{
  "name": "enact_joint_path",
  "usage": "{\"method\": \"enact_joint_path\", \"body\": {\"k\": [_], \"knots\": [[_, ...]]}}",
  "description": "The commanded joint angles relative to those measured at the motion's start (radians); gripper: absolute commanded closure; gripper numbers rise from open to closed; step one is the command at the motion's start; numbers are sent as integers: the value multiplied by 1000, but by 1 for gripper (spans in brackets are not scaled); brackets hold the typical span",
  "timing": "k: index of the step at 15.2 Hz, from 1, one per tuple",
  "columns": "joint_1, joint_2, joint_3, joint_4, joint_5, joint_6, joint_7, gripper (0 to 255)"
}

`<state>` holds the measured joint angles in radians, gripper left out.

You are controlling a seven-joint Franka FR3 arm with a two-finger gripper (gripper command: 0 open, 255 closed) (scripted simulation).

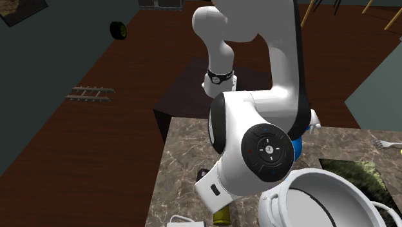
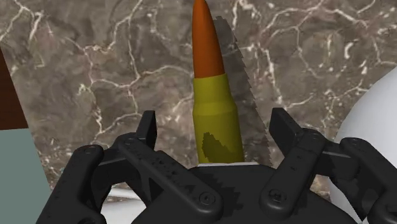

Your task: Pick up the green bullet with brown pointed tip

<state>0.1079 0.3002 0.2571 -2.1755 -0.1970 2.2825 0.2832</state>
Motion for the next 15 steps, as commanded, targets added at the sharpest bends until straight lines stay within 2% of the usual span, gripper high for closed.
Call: {"method": "enact_joint_path", "body": {"k": [1,9,10,15], "knots": [[6,31,-4,8,-15,20,10,0],[18,104,-21,9,-48,89,36,0],[17,106,-21,11,-49,88,35,255],[17,107,-21,12,-49,88,35,255]]}}
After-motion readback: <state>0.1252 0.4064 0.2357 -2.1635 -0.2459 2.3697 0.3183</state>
